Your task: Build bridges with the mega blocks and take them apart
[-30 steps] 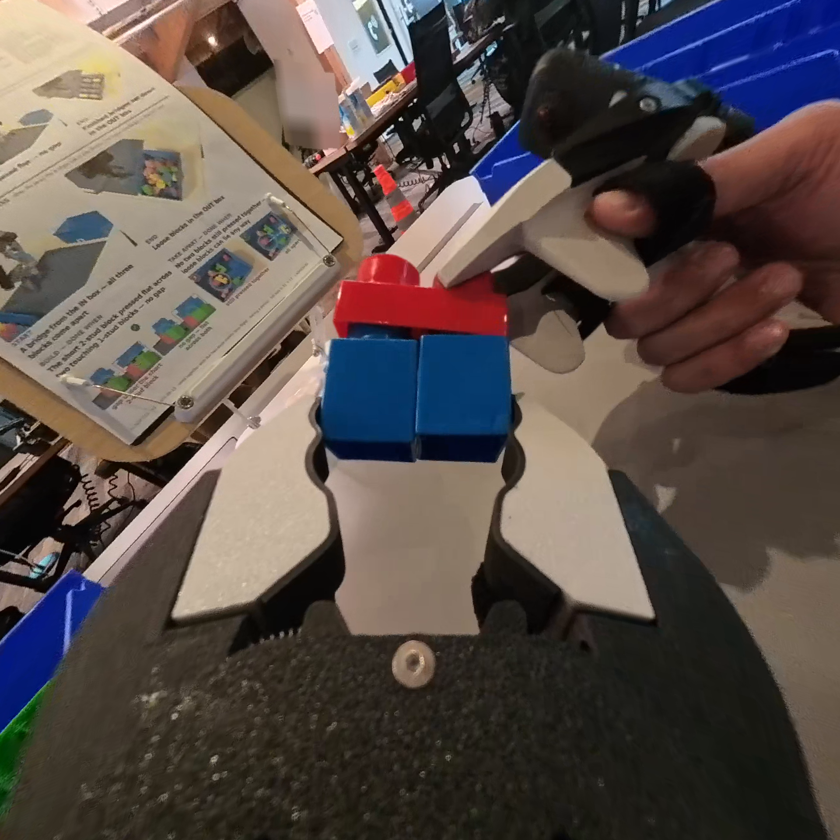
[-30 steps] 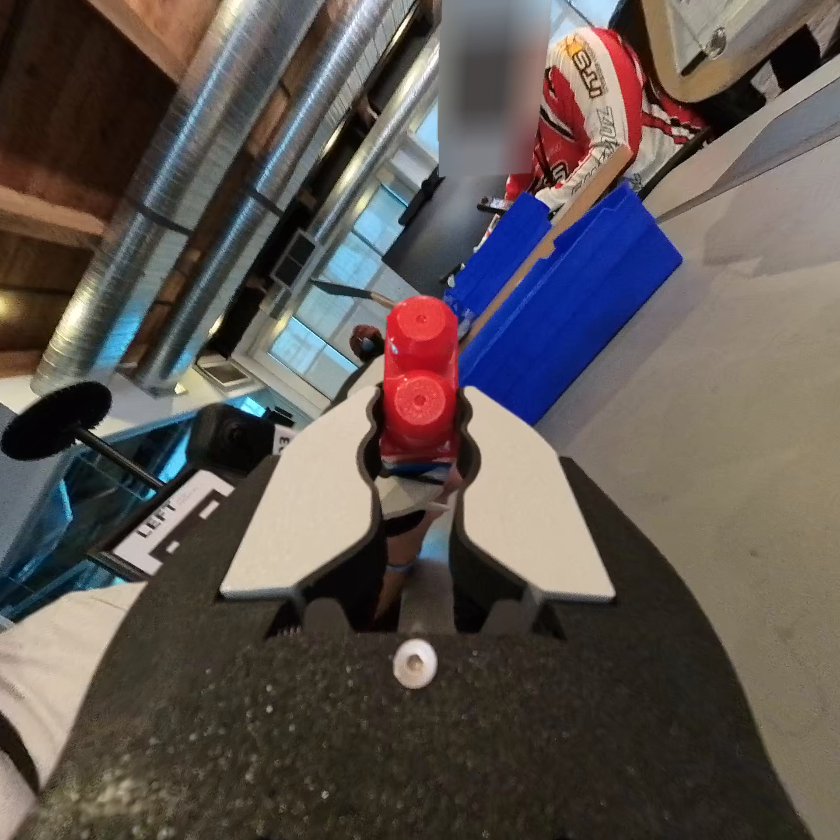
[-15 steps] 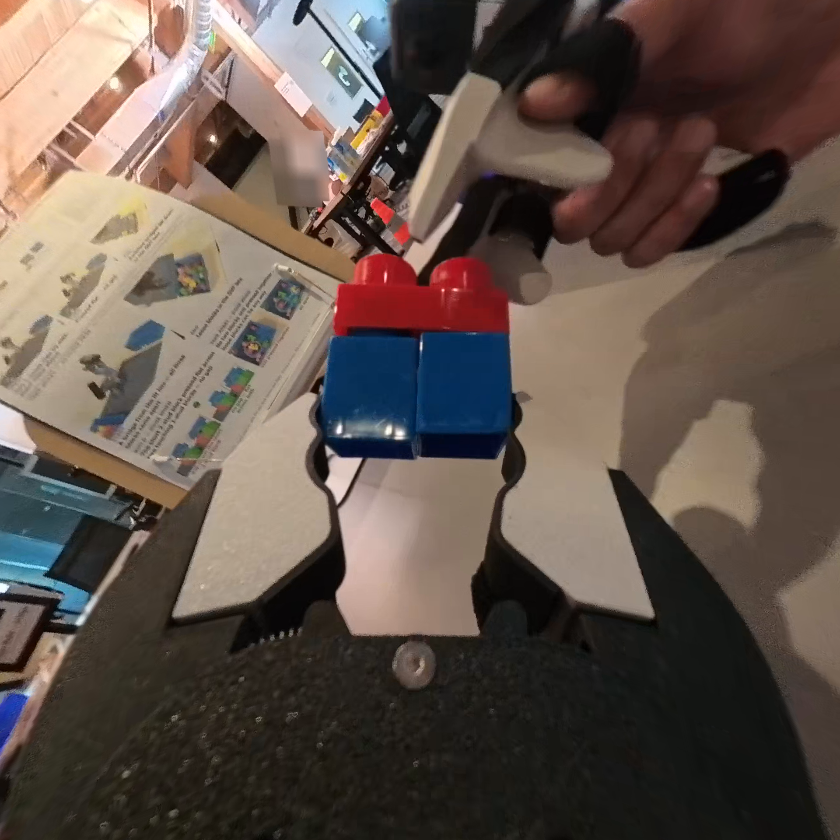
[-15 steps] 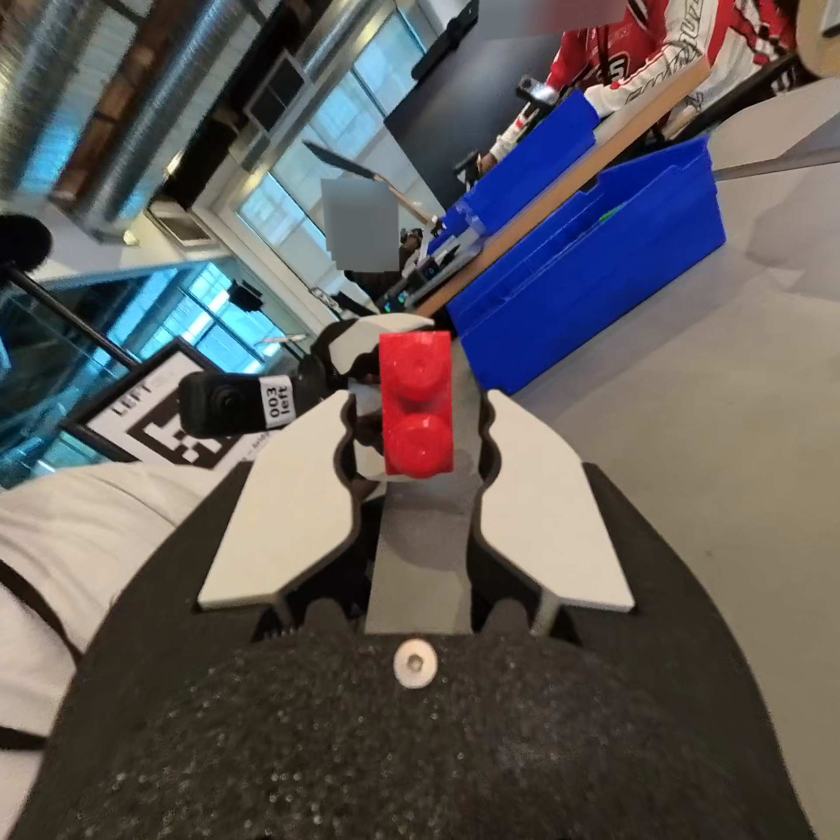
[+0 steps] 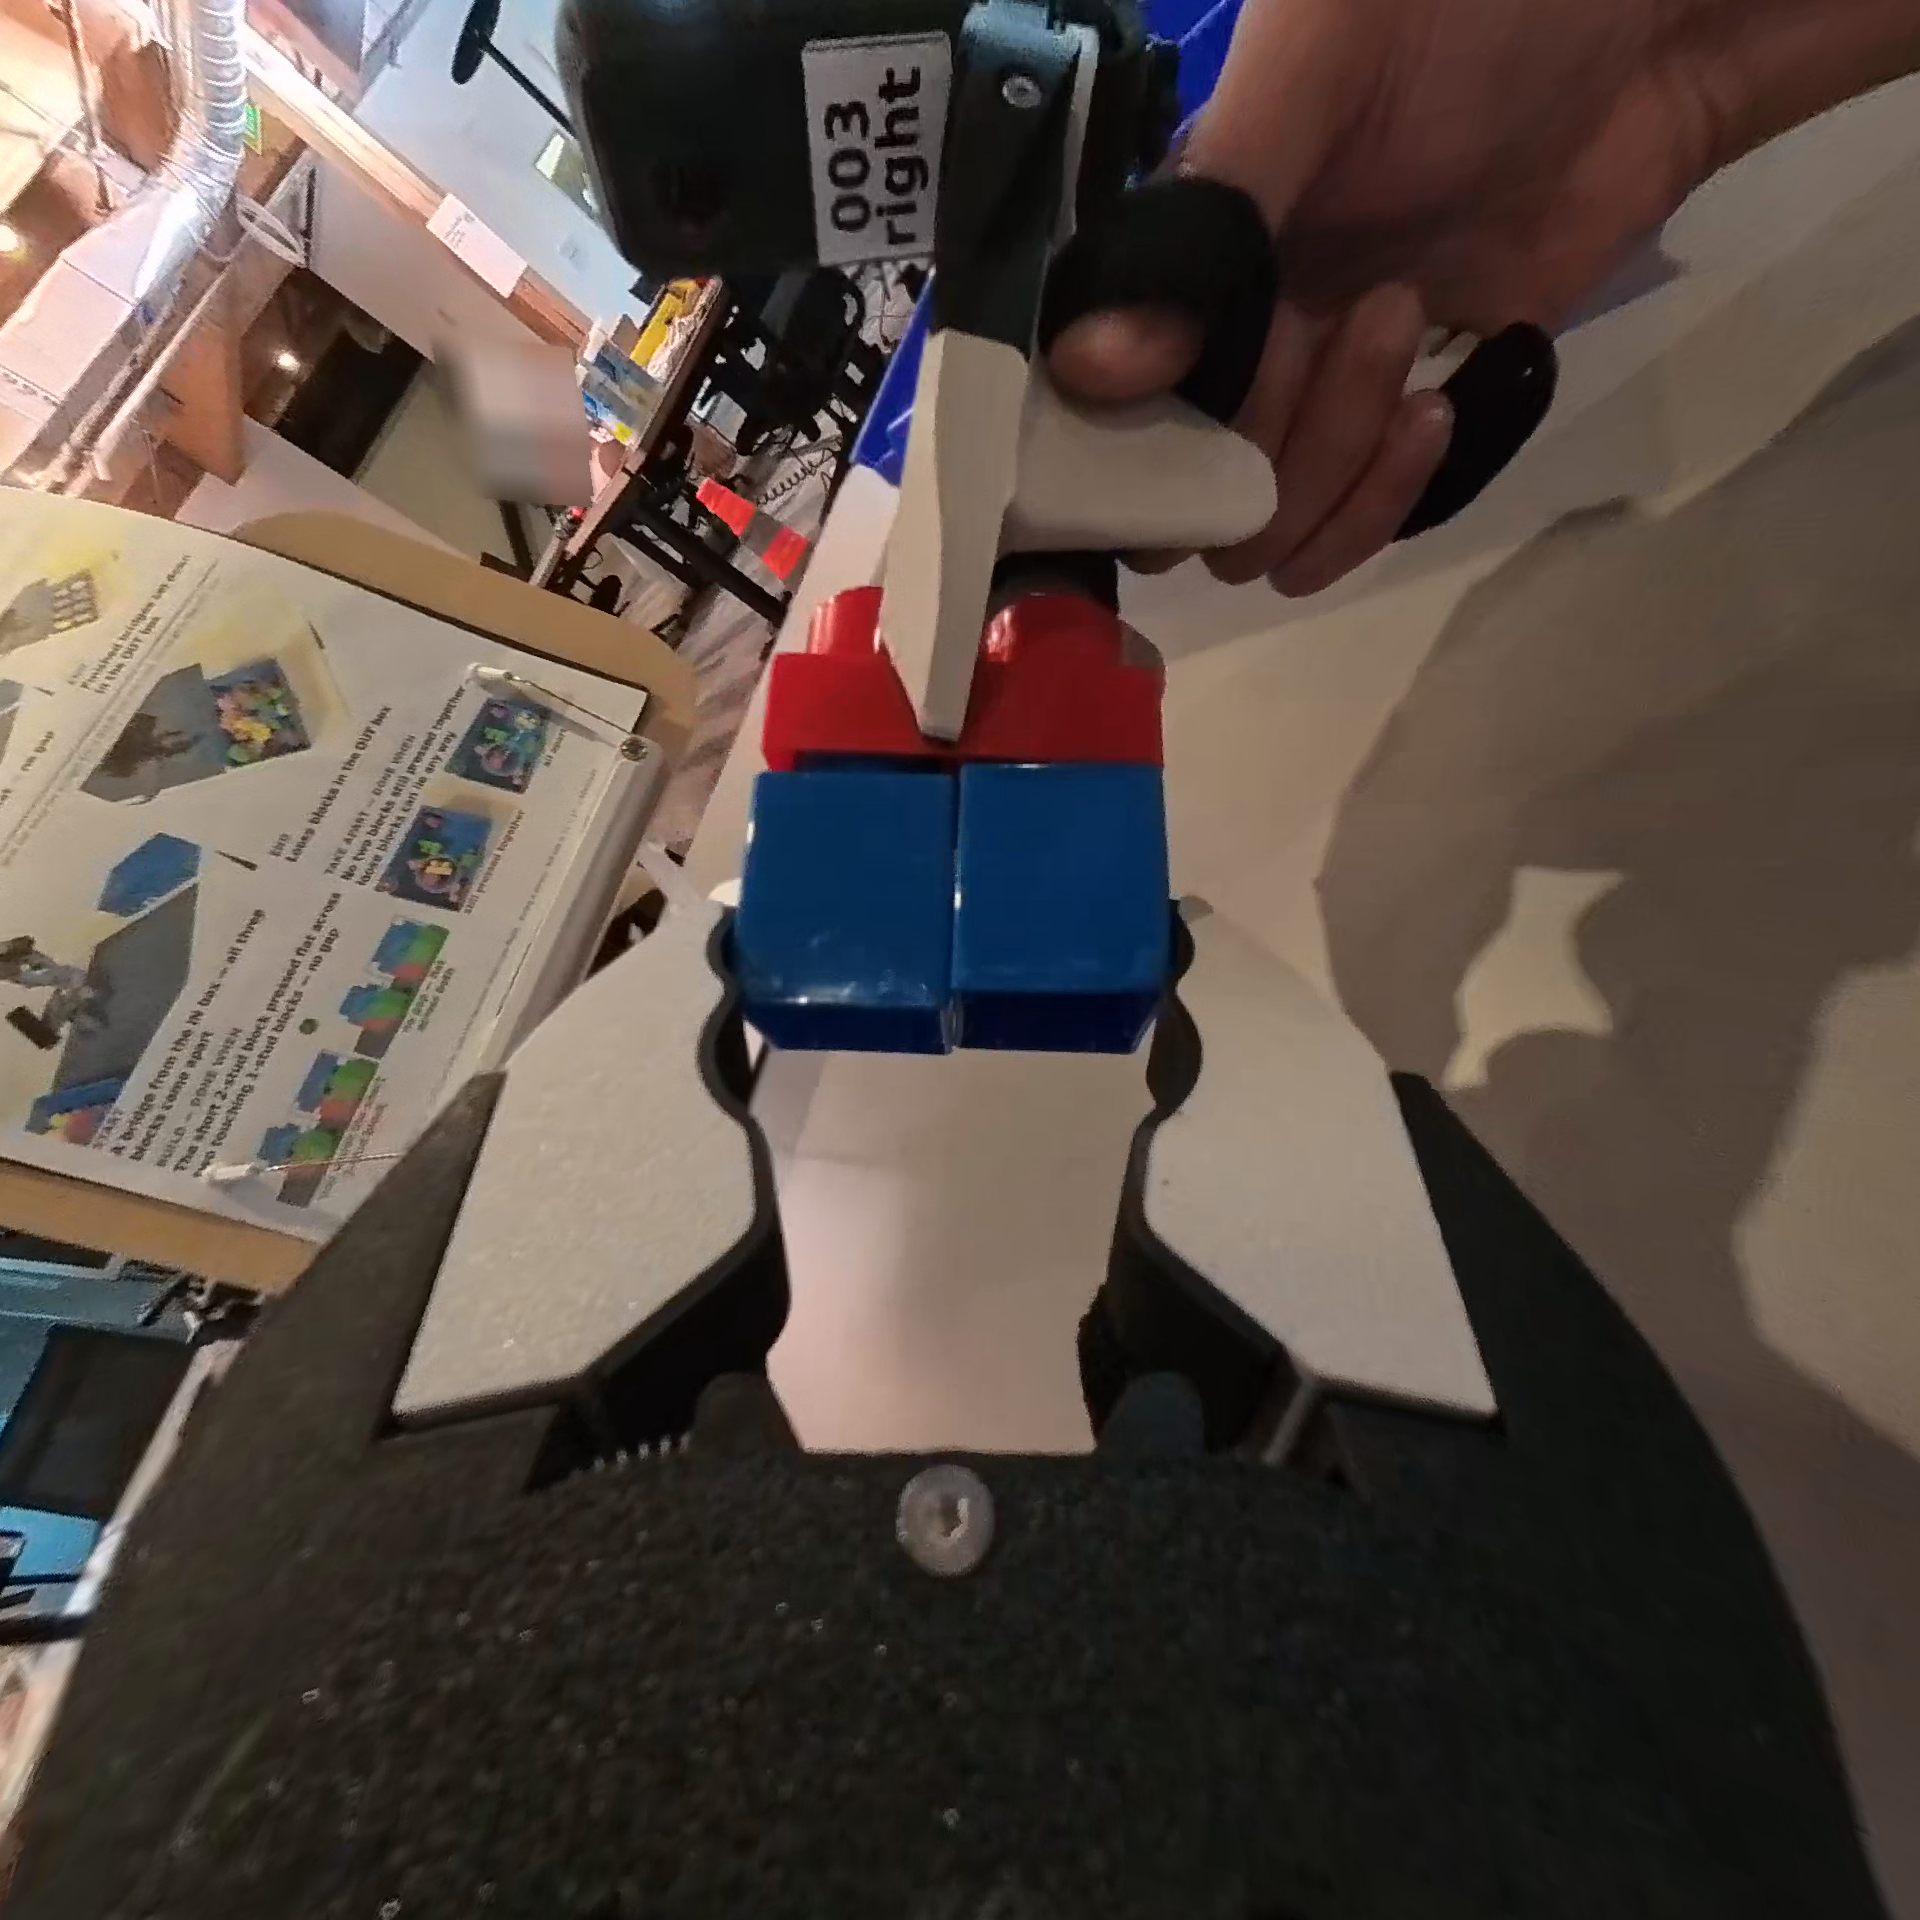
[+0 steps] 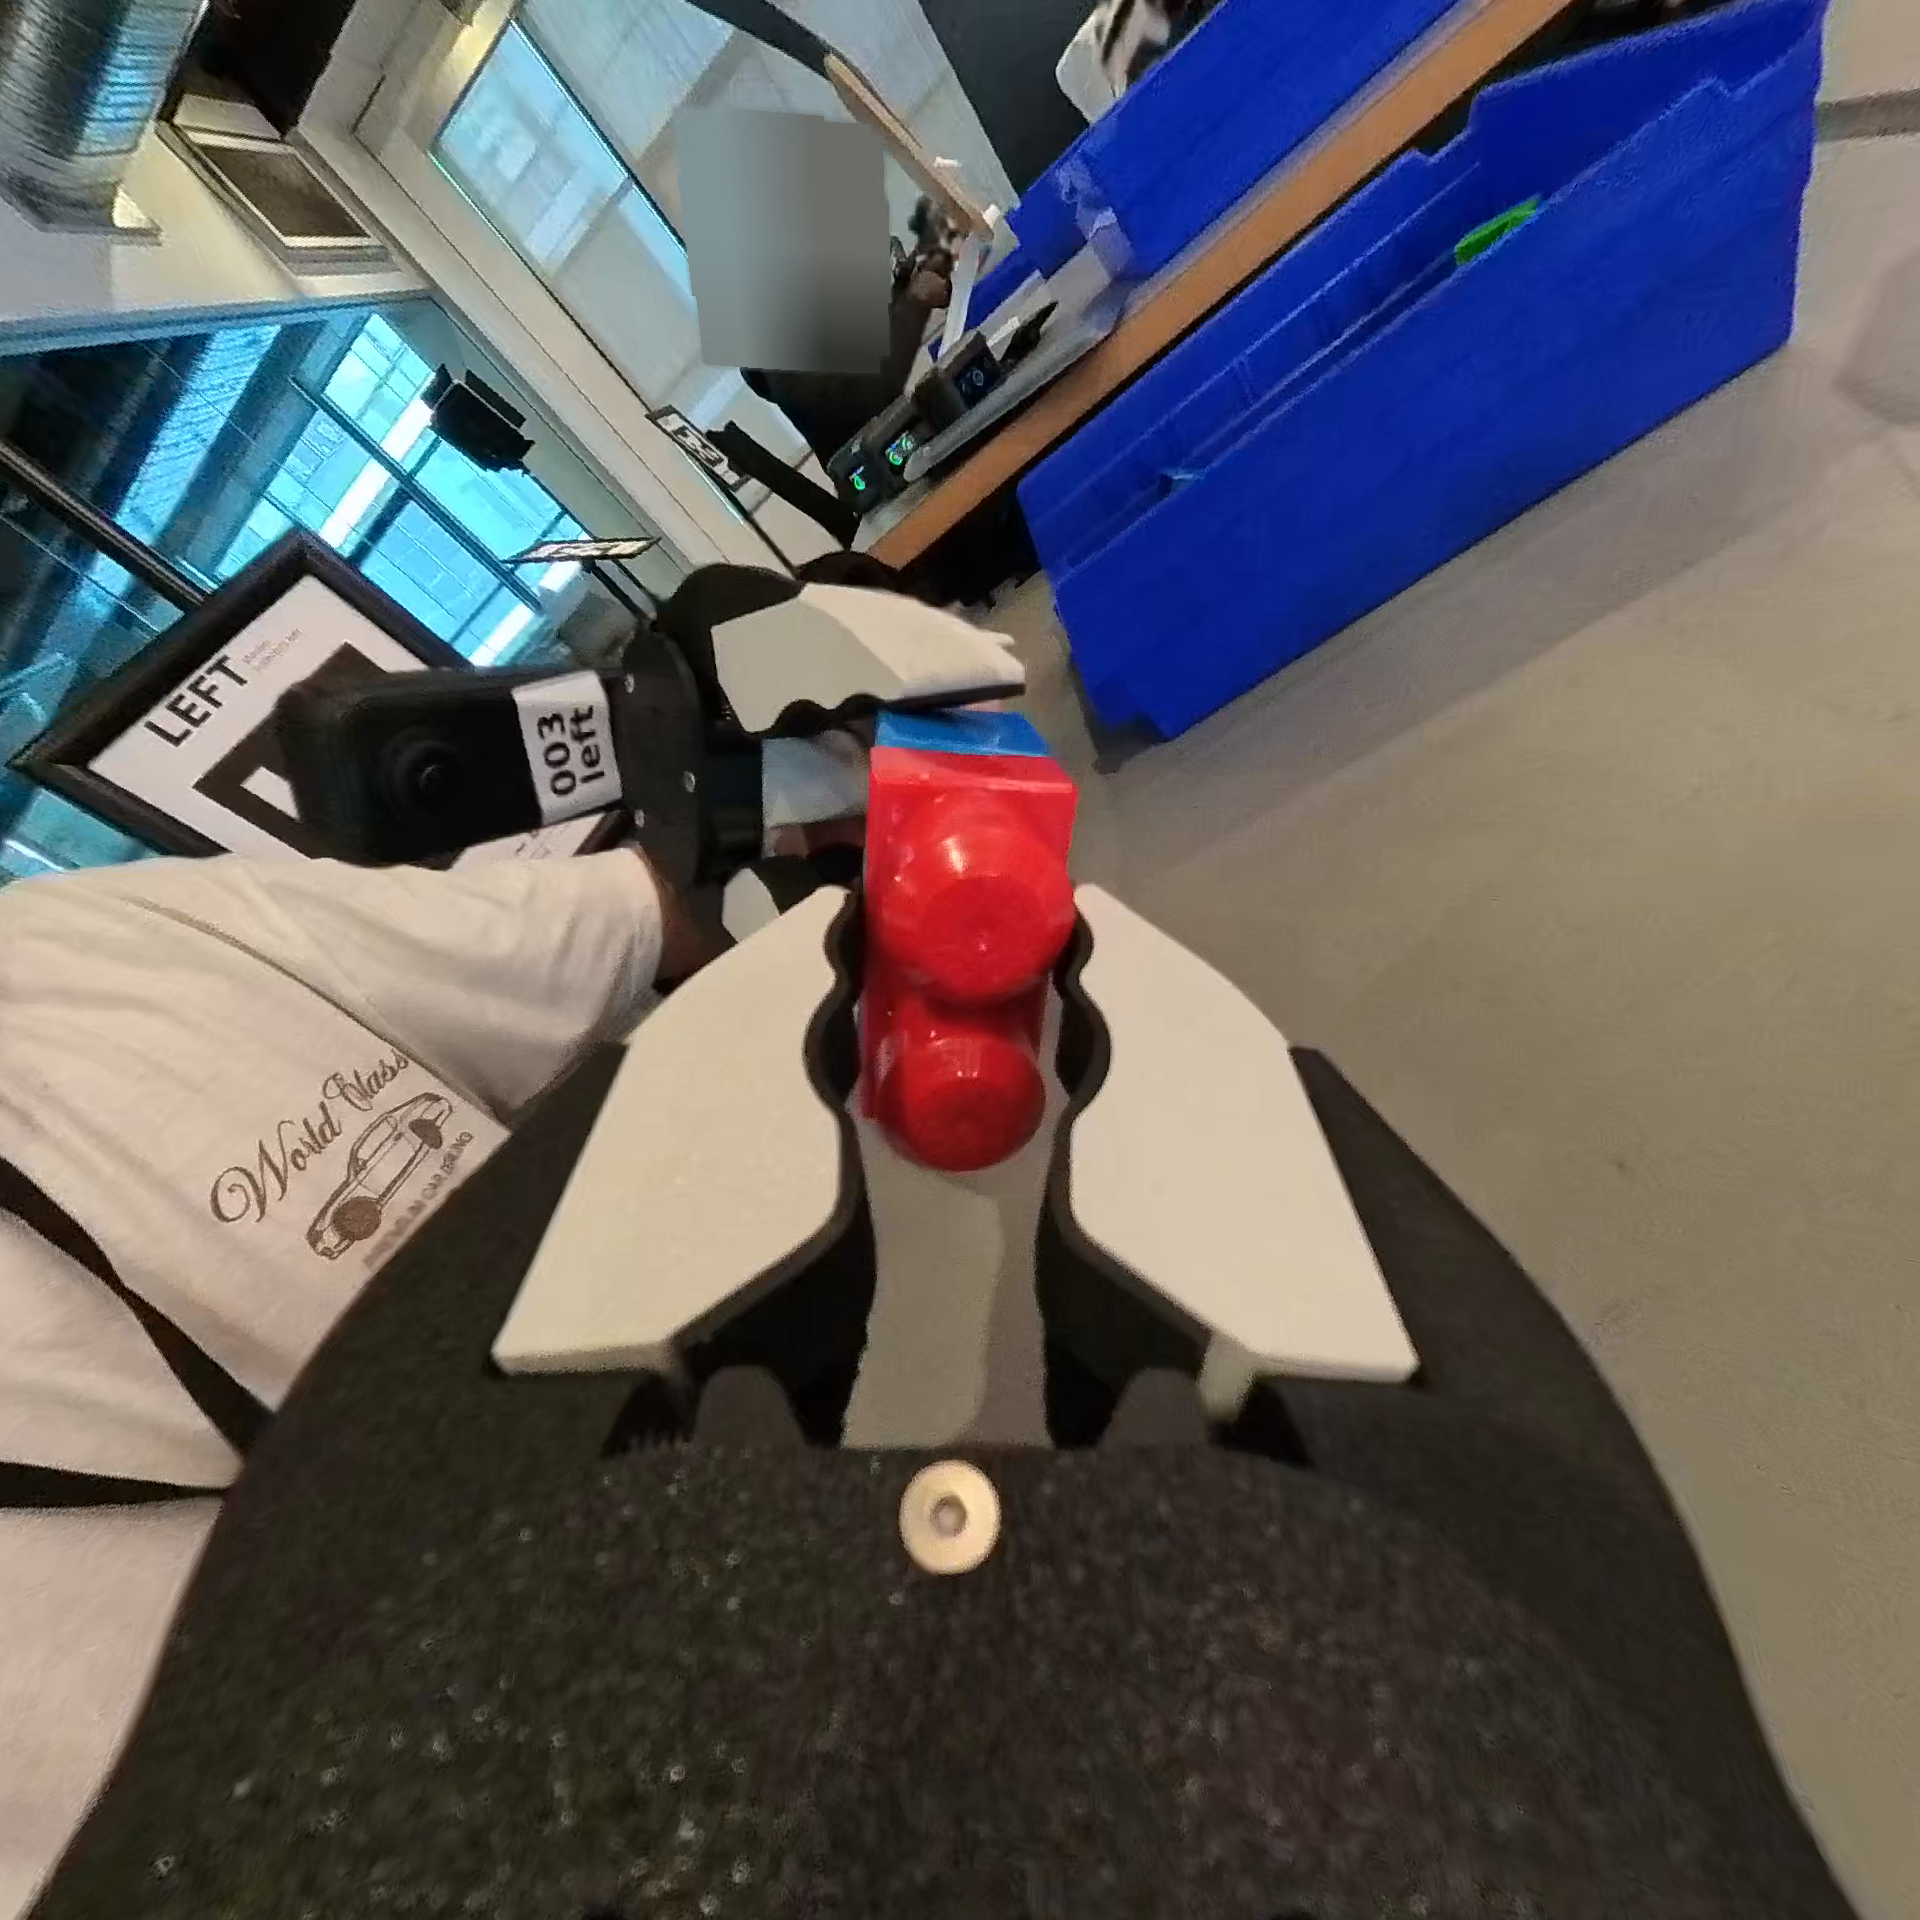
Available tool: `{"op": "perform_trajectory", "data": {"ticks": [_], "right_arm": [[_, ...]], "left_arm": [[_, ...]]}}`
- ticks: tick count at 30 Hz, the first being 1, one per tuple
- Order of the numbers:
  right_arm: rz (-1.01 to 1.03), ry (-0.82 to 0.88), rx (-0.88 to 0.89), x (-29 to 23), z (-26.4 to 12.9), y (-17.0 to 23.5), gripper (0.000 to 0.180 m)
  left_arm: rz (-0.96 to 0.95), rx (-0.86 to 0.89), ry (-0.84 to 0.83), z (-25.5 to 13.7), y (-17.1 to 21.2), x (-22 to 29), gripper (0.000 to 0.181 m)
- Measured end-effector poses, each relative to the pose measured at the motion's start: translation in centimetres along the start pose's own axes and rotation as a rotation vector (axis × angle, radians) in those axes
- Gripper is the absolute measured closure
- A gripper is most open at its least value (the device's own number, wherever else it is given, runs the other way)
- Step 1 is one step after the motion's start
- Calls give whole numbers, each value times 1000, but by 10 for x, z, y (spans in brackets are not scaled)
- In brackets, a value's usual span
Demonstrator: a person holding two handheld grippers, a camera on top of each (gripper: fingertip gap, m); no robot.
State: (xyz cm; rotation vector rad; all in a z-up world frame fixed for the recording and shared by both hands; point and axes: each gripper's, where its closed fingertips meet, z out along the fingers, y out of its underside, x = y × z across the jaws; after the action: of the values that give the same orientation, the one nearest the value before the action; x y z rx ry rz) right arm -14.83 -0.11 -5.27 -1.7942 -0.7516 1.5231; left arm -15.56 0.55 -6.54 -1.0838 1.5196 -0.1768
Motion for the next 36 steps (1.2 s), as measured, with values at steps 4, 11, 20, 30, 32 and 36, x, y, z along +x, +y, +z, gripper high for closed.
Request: {"op": "perform_trajectory", "data": {"ticks": [4,11,20,30,32,36], "right_arm": [[21,4,2,5,-4,6,145],[5,14,62,11,-10,2,145],[-93,60,185,17,-25,-7,145],[-202,94,151,15,-7,4,145],[-209,91,155,14,-4,4,145],[-229,105,127,14,-5,7,145]], "left_arm": [[-2,-3,34,6,1,6,106],[-1,2,38,15,3,4,105],[-532,199,152,-5,3,-8,112],[-1137,373,432,-4,1,-21,121],[-1123,378,430,-5,1,-19,141],[-1136,375,474,-4,3,-15,146]]}}
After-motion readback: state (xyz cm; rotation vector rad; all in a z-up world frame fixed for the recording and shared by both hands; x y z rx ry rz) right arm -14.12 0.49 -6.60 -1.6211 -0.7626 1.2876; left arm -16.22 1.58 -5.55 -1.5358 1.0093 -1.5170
